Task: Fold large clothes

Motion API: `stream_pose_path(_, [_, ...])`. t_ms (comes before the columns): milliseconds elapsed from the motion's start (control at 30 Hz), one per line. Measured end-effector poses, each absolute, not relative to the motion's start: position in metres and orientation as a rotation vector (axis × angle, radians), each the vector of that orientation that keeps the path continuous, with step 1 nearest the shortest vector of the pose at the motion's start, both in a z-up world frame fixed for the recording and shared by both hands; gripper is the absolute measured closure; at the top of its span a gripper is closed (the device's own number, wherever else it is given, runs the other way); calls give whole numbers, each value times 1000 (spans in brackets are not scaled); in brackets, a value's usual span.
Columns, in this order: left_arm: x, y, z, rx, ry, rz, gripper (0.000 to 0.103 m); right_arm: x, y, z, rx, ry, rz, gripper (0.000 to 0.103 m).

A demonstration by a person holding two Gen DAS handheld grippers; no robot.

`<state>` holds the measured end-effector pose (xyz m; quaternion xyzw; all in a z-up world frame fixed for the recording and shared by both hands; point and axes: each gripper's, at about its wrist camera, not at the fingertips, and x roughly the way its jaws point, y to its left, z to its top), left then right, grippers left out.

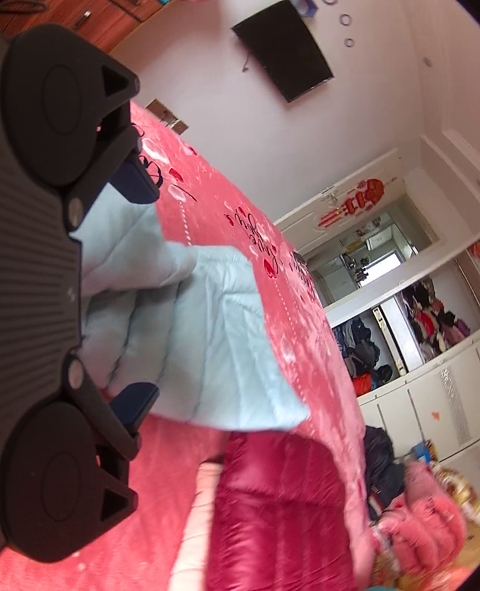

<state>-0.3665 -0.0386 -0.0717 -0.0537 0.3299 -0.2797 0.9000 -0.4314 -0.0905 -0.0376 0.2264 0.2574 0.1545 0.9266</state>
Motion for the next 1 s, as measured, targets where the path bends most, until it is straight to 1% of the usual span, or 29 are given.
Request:
stream_pose_path(67, [-382, -31, -70, -130, 660, -542, 48, -414, -74, -28, 422, 538, 304, 2])
stream_pose_path(100, [-391, -25, -69, -142, 647, -517, 47, -400, -64, -27, 381, 554, 305, 7])
stream_pose_path(167, [-404, -20, -68, -167, 630, -466, 44, -376, -45, -28, 300, 605, 299, 12])
stream_pose_path(233, [-419, 7, -62, -193, 616, -421, 41, -353, -28, -38, 249, 688, 307, 21])
stream_pose_path(267, [-425, 11, -63, -205, 608, -398, 39, -344, -21, -43, 224, 725, 309, 23])
stream_pose_path(300, [-430, 13, -65, -214, 599, -377, 38, -338, -14, -49, 194, 749, 294, 32])
stream_pose_path(333, [-439, 18, -65, -218, 590, -356, 35, -333, -7, -56, 152, 776, 262, 49])
stream_pose_path(367, [-445, 20, -67, -218, 583, -337, 33, -329, -4, -62, 134, 796, 241, 60])
stream_pose_path(400, [-452, 21, -70, -218, 576, -323, 32, -328, -3, -67, 143, 811, 228, 74])
stream_pose_path(467, [-467, 23, -76, -226, 569, -299, 30, -331, -11, -73, 193, 816, 209, 82])
stream_pose_path(500, [-469, 22, -79, -234, 568, -291, 29, -335, -12, -71, 201, 803, 194, 91])
stream_pose_path(533, [-474, 22, -83, -239, 567, -285, 29, -342, -15, -67, 202, 783, 179, 95])
stream_pose_path(633, [-496, 25, -89, -252, 566, -262, 28, -366, -28, -49, 196, 692, 138, 99])
stream_pose_path(800, [-534, 30, -96, -266, 564, -249, 25, -420, -75, -15, 178, 523, 3, 100])
stream_pose_path(900, [-568, 39, -91, -265, 568, -242, 24, -450, -123, -10, 244, 492, -102, 100])
stream_pose_path(1000, [-584, 35, -98, -259, 574, -239, 21, -482, -172, -15, 322, 480, -223, 100])
